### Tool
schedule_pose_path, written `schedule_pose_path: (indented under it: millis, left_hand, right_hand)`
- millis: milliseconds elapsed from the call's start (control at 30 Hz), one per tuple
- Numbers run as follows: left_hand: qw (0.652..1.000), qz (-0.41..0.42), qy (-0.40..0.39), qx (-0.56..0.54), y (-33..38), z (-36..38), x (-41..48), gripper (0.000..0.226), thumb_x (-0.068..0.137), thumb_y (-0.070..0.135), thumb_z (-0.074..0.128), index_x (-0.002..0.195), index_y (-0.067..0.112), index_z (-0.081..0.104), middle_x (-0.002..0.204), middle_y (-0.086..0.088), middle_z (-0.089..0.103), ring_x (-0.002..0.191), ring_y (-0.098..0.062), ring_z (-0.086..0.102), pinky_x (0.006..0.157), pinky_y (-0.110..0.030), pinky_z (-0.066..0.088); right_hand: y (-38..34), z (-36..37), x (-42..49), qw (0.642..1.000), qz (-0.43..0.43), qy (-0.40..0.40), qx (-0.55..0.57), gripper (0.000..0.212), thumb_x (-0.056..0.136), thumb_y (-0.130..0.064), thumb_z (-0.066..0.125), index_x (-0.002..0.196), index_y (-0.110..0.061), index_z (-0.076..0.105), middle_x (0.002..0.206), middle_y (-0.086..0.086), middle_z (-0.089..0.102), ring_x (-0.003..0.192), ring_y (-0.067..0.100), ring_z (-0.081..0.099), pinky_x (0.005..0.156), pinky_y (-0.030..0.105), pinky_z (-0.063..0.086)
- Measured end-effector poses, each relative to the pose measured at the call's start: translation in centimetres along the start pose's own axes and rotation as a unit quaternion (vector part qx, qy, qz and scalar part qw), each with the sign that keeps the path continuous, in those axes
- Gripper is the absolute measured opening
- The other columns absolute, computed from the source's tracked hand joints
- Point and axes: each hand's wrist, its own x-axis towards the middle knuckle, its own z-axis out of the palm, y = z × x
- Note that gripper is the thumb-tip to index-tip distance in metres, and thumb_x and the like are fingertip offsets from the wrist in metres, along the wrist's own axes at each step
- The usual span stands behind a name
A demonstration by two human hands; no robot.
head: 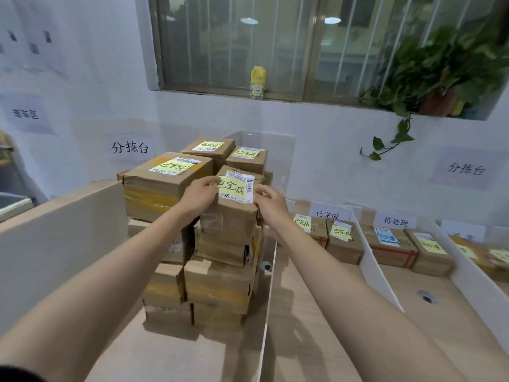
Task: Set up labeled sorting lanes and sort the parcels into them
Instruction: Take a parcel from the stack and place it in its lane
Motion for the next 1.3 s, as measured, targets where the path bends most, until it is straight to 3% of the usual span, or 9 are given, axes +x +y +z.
schedule_pose_path:
  millis: [100,300,500,633,733,833,933,1067,1300]
  left_hand:
    - [1.0,0.018,-0.001,-0.02,0.6,0.2,-0.3,0.038,0.097,0.024,0.04,0.132,0.03,0.052,0.134,-0.004,0.055,0.093,-0.021,0.059,0.086,-0.048,0.055]
    - [0.997,0.045,-0.005,-0.063,2.8,2.7,-0.8,0.037,0.096,0.017,0.045,0.13,0.028,0.054,0.128,-0.007,0.056,0.097,-0.017,0.058,0.086,-0.045,0.055]
    - [0.994,0.053,-0.059,-0.078,3.9,6.3,-1.4,0.038,0.096,0.014,0.047,0.132,0.028,0.052,0.129,-0.006,0.055,0.107,-0.021,0.056,0.077,-0.033,0.053]
    - [0.991,0.052,-0.08,-0.095,4.3,9.1,-1.9,0.037,0.095,0.011,0.048,0.129,0.027,0.053,0.125,-0.004,0.057,0.092,-0.012,0.058,0.083,-0.038,0.053]
    - [0.988,0.052,-0.099,-0.102,4.3,11.3,-1.9,0.037,0.092,0.009,0.05,0.123,0.028,0.055,0.126,-0.005,0.058,0.088,-0.019,0.062,0.084,-0.042,0.054]
    - [0.987,0.057,-0.119,-0.092,4.2,13.6,-1.7,0.037,0.09,0.009,0.051,0.122,0.028,0.055,0.124,-0.003,0.06,0.092,-0.02,0.065,0.082,-0.041,0.056]
    - [0.985,0.042,-0.131,-0.101,3.9,16.0,-1.3,0.04,0.091,0.004,0.049,0.127,0.022,0.053,0.122,-0.006,0.06,0.084,-0.02,0.064,0.067,-0.032,0.052]
    - [0.982,0.017,-0.157,-0.102,2.8,19.4,-0.2,0.041,0.092,0.001,0.047,0.129,0.019,0.049,0.126,-0.01,0.059,0.091,-0.027,0.065,0.085,-0.048,0.053]
    - [0.979,-0.032,-0.178,-0.097,-0.2,24.7,2.4,0.041,0.094,0.003,0.046,0.13,0.021,0.047,0.128,-0.004,0.057,0.1,-0.017,0.064,0.079,-0.037,0.058]
  right_hand:
    - [-0.3,-0.6,-0.1,0.999,-0.013,0.024,0.03,0.022,0.097,-0.017,0.054,0.116,-0.018,0.063,0.115,-0.001,0.066,0.103,0.013,0.063,0.067,0.018,0.05]
    - [-0.6,-3.4,-0.6,0.996,-0.033,0.074,0.045,0.011,0.095,-0.016,0.057,0.096,-0.025,0.064,0.109,-0.001,0.07,0.099,0.014,0.067,0.061,0.017,0.048]
    - [0.6,-7.1,-1.6,0.991,-0.02,0.126,0.05,0.013,0.092,-0.013,0.06,0.091,-0.023,0.068,0.103,0.0,0.072,0.095,0.015,0.069,0.073,0.027,0.057]
    - [1.7,-9.7,-2.1,0.988,-0.006,0.152,0.041,0.016,0.088,-0.015,0.062,0.083,-0.028,0.071,0.097,-0.004,0.074,0.094,0.017,0.07,0.083,0.039,0.058]
    - [2.5,-11.6,-2.3,0.984,0.012,0.172,0.04,0.022,0.083,-0.011,0.059,0.078,-0.028,0.072,0.096,-0.003,0.074,0.093,0.02,0.07,0.086,0.047,0.056]
    - [3.4,-13.3,-2.3,0.979,0.026,0.193,0.054,0.029,0.086,-0.002,0.055,0.077,-0.027,0.068,0.095,-0.001,0.072,0.092,0.021,0.07,0.085,0.044,0.057]
    - [4.8,-14.7,-1.7,0.976,0.036,0.206,0.056,0.034,0.087,0.001,0.053,0.074,-0.028,0.067,0.092,-0.003,0.071,0.093,0.023,0.069,0.086,0.044,0.056]
    - [7.5,-16.1,0.0,0.975,0.063,0.211,0.033,0.038,0.086,0.0,0.049,0.073,-0.032,0.066,0.093,-0.006,0.07,0.098,0.023,0.068,0.089,0.047,0.054]
    - [13.1,-18.0,3.9,0.969,0.104,0.223,0.026,0.029,0.089,-0.003,0.052,0.084,-0.027,0.068,0.098,-0.007,0.069,0.1,0.016,0.064,0.094,0.039,0.052]
